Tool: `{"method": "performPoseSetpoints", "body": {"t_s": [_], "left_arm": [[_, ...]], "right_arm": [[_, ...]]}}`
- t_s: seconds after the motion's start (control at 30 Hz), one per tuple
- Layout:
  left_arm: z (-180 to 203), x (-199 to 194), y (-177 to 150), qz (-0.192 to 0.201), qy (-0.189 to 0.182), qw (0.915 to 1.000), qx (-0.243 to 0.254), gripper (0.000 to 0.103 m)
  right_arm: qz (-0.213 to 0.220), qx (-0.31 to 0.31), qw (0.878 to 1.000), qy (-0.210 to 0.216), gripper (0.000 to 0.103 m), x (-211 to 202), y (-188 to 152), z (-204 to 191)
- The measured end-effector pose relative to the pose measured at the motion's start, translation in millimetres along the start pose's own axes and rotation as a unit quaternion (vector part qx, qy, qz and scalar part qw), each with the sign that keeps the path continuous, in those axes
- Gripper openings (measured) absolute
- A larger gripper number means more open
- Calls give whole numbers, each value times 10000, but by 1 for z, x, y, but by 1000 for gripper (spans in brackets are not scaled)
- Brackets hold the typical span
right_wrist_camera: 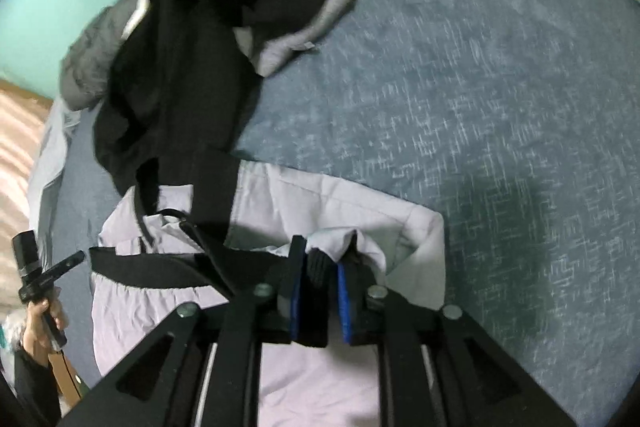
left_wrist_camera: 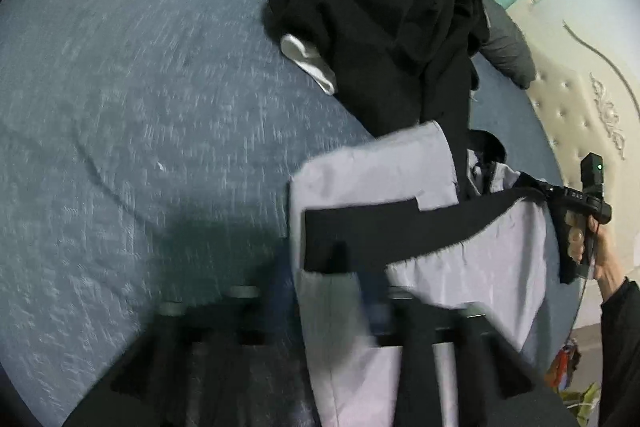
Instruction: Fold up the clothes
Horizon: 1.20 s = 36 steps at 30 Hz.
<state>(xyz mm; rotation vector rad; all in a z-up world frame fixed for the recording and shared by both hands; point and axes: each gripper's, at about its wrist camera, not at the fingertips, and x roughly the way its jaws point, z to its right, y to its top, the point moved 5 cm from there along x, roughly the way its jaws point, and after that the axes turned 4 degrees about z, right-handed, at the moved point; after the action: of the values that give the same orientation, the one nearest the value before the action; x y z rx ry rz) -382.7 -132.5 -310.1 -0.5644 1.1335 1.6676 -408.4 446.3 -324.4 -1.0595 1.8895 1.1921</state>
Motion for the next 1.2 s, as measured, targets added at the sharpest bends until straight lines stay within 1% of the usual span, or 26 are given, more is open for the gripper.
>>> {"method": "performPoseSetpoints", "body": {"t_s": [0.07, 0.13, 0.17, 0.23, 0.27, 0.33, 0.43, 0.53, 0.63, 0.73, 0.77, 0.8, 0.83, 0.87, 0.9, 0.93, 0.97, 1.0, 1.03, 1.1, 1.2], "left_arm": [[2, 3, -9, -56, -30, 10000, 64, 47], [2, 6, -14, -59, -67, 10000, 43, 47], [2, 7, -16, -58, -71, 9999, 42, 47], [3, 12, -17, -43, -72, 9999, 66, 47], [4, 14, -18, -44, -64, 9999, 89, 47], [3, 18, -20, -68, -33, 9999, 136, 47], [4, 19, -20, -7, -33, 9998, 181, 46], [2, 20, -20, 23, -58, 9998, 184, 46], [0, 22, -19, 34, -129, 9998, 111, 46], [3, 22, -18, 119, -170, 9997, 136, 37], [4, 21, -18, 148, -135, 9997, 172, 31], [7, 21, -18, 175, -120, 9995, 218, 28], [9, 20, -18, 203, -105, 9994, 263, 24], [11, 19, -19, 223, -98, 9992, 307, 21], [14, 18, -19, 222, -116, 9991, 349, 19], [17, 17, -20, 224, -129, 9989, 392, 18], [19, 15, -19, 237, -123, 9987, 434, 17], [21, 13, -17, 263, -118, 9986, 450, 16], [23, 11, -14, 289, -113, 9984, 466, 15], [26, 7, -9, 342, -103, 9981, 498, 14], [32, 1, -2, 420, -88, 9976, 546, 13]], "right_arm": [[65, -65, 9999, 96, 32, -9, -4, -3], [302, -120, 9994, 111, 63, -24, -5, -5], [376, -115, 9991, 144, 66, -30, -6, -5], [441, -81, 9987, 241, 67, -39, -6, -2], [458, -114, 9987, 180, 67, -42, -7, -1], [493, -337, 9982, -90, 67, -44, -11, 0], [450, -705, 9961, -278, 67, -37, -19, -2], [529, -991, 9932, -304, 67, -26, -25, -7], [553, -1330, 9889, -370, 67, -7, -24, -15], [517, -1529, 9855, -513, 66, 11, -22, -20], [501, -1570, 9846, -579, 65, 15, -22, -20], [485, -1609, 9837, -644, 55, 20, -21, -20], [494, -1654, 9823, -734, 49, 24, -20, -20], [572, -1701, 9800, -862, 45, 25, -19, -20], [637, -1734, 9783, -934, 33, 25, -19, -19], [681, -1770, 9767, -1008, 25, 25, -18, -19], [731, -1794, 9750, -1085, 21, 25, -18, -19], [793, -1799, 9741, -1113, 11, 22, -19, -18], [859, -1798, 9735, -1125, 4, 20, -19, -18], [1016, -1786, 9718, -1154, 1, 12, -19, -18], [1289, -1671, 9690, -1284, 0, -6, -13, -13]]}}
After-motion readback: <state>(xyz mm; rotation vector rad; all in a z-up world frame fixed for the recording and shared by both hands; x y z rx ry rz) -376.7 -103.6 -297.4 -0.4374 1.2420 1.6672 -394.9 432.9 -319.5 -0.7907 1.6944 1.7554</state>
